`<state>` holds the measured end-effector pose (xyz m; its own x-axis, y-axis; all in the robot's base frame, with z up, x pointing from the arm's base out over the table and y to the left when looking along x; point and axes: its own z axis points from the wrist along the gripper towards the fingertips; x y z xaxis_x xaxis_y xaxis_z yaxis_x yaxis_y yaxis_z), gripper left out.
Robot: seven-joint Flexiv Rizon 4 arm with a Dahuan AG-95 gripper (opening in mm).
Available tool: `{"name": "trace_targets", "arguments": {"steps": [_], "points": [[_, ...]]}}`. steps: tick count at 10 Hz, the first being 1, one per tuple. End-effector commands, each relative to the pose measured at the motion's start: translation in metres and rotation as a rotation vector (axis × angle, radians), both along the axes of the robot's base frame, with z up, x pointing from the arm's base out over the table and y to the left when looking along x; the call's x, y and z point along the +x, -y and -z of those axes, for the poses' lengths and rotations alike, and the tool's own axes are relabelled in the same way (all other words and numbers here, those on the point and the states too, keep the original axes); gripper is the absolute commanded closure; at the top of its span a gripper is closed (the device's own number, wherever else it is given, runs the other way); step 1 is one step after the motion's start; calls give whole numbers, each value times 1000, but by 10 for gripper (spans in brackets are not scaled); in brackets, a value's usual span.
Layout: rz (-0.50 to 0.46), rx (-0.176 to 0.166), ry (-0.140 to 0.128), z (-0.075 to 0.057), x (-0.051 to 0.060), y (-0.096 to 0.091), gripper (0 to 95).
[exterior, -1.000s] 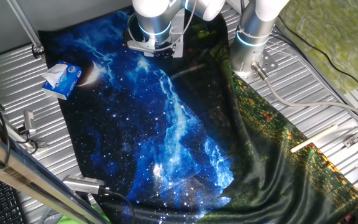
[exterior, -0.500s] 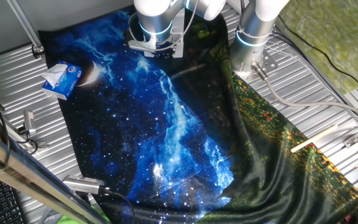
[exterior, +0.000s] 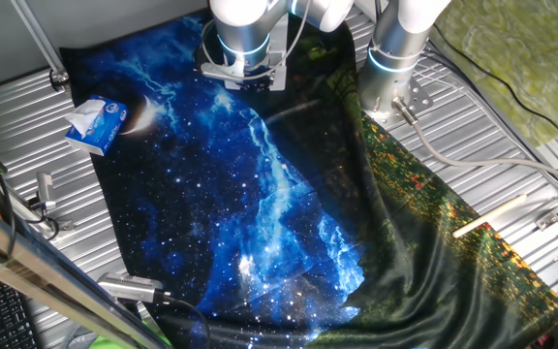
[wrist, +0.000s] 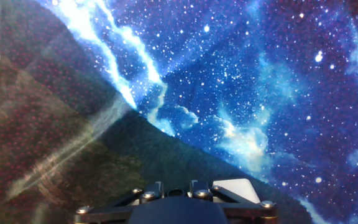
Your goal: Grasp the handle and open the drawer
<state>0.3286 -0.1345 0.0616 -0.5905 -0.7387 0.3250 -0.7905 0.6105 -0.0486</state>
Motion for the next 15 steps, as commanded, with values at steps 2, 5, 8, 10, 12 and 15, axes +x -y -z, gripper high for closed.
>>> {"name": "trace_targets", "arguments": {"steps": [2,5,8,10,12,15], "points": [[-5,2,10,2,2,-1,950],[-1,0,8,0,6,-3,950],[-1,2,7,-1,7,-4,950],[1,0,3,-2,9,-6,950],[2,-2,2,-2,10,-7,950],[6,-4,4,-3,10,-9,950]]}}
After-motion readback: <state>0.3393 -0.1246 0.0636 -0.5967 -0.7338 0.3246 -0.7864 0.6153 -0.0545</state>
